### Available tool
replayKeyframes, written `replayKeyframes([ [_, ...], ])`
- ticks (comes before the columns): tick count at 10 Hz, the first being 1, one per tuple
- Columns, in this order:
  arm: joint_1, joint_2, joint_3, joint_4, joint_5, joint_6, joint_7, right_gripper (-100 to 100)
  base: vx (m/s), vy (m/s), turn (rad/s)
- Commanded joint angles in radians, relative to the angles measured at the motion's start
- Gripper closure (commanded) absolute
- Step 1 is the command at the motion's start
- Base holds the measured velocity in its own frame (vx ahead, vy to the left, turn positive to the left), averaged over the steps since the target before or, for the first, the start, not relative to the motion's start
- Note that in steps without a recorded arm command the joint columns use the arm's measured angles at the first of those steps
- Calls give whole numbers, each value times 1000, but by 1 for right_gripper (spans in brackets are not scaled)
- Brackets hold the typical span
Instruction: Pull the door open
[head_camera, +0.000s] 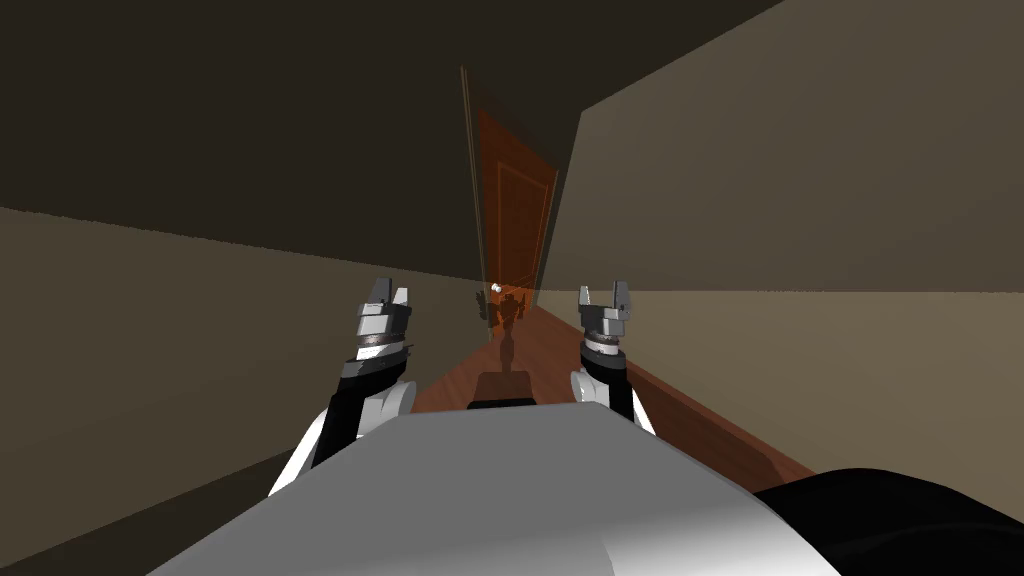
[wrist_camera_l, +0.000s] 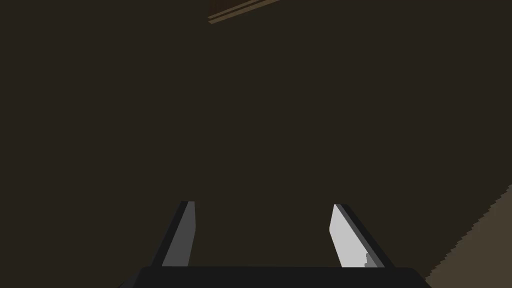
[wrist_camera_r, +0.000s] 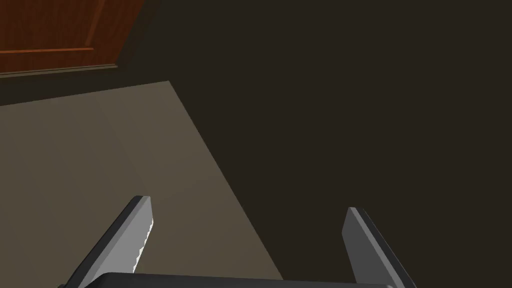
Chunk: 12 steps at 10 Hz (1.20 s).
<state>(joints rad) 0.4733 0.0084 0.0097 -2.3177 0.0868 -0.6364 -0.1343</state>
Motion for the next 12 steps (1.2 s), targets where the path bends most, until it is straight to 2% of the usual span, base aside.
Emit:
replayKeyframes([
  [1,-4,-12,1,37,24,-10,35,-100,79,-12,15],
  [9,-22,-45,3,183,119,-47,174,-100,116,-9,11],
  [10,-27,-51,3,223,144,-57,211,-100,119,-5,20],
  [12,-32,-57,4,266,172,-68,252,-100,123,-15,17],
])
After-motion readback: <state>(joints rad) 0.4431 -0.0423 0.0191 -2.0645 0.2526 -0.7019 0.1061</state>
